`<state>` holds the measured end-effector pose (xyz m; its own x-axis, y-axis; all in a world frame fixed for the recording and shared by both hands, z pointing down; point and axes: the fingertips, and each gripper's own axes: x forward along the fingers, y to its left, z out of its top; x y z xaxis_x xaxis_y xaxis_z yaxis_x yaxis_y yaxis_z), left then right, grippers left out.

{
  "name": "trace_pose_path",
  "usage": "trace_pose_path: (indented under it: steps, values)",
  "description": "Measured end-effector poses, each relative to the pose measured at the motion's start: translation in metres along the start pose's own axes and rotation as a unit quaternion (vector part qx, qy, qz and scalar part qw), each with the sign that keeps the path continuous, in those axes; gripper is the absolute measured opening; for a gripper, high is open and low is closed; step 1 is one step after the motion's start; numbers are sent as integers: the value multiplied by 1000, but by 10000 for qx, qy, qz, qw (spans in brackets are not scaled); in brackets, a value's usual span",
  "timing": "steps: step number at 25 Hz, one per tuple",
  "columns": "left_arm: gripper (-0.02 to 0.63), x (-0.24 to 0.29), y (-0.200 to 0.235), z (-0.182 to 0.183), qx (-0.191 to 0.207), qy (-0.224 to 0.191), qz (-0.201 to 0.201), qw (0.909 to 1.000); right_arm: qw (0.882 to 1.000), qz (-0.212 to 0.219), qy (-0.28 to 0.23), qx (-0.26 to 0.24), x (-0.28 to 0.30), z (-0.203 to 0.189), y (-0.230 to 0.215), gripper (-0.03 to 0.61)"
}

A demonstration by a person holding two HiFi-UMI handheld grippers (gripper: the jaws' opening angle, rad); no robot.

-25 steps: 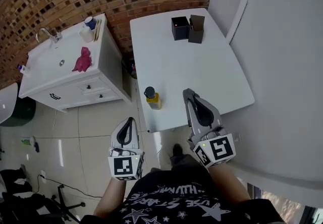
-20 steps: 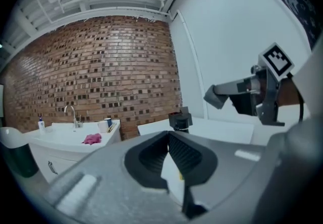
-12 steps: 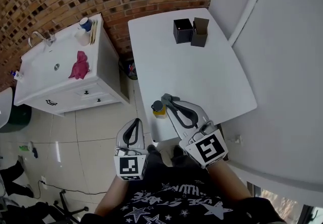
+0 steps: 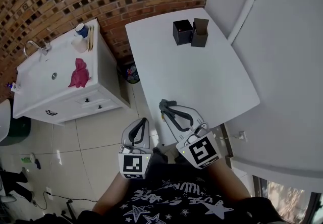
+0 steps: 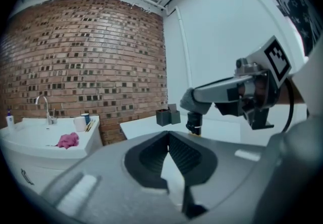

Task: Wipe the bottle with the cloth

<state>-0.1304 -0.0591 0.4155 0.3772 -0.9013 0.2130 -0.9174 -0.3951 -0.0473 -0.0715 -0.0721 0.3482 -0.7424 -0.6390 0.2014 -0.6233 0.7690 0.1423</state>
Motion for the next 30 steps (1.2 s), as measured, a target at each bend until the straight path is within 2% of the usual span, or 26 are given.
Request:
trace_pose_path:
  steps: [6, 12, 24, 27, 30]
  values:
    - [5, 12, -5, -6, -12, 82, -155, 9998, 9999, 58, 62, -108, -3, 2, -1, 37]
    - [5, 18, -11, -2, 46, -16, -263, 9996, 9995, 179, 130, -211, -8, 0, 1, 37]
    - [5, 22, -9, -12, 3, 82, -108, 9999, 9976, 656, 69, -203, -23, -5, 20, 37]
    - [5, 21, -4, -11, -4, 76, -33, 10000, 9975, 609, -127, -335, -30, 2, 21, 37]
    - [5, 21, 5, -11, -25, 78, 66, 9999, 9978, 525, -319, -263, -37, 5, 17, 37]
